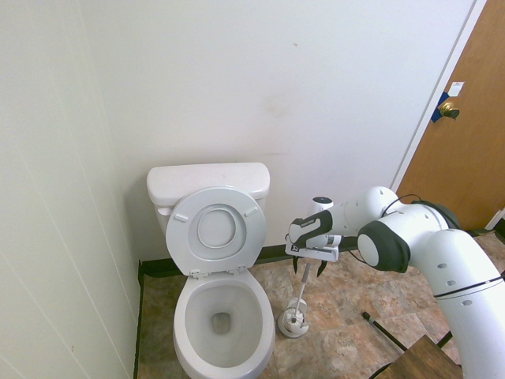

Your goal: Clean the toilet

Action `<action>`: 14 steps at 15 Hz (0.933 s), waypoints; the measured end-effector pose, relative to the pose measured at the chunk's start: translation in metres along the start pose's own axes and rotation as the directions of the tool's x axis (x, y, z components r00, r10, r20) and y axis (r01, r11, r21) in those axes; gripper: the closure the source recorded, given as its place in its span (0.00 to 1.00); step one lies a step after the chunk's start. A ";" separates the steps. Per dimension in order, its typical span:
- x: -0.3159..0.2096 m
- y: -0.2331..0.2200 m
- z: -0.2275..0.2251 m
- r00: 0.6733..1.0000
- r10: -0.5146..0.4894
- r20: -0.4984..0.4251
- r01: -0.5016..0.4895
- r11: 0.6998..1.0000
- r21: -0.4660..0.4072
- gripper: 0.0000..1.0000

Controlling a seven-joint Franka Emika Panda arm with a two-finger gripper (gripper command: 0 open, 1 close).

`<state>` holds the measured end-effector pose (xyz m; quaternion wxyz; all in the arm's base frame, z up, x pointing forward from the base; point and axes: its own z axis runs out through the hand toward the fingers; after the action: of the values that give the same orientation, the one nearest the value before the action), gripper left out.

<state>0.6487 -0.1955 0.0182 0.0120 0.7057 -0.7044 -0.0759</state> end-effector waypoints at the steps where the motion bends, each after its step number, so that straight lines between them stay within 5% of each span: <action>1: 0.002 -0.002 0.007 1.000 0.003 0.004 -0.003 1.000 -0.003 0.00; 7: 0.006 -0.014 0.017 1.000 0.015 0.022 -0.015 1.000 0.003 0.00; 8: 0.006 -0.015 0.015 1.000 0.016 0.024 -0.016 1.000 0.005 1.00; 14: 0.014 -0.017 0.017 0.999 0.029 0.031 -0.029 1.000 0.007 1.00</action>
<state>0.6635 -0.2074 -0.0020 -0.0002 0.6941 -0.7150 -0.0840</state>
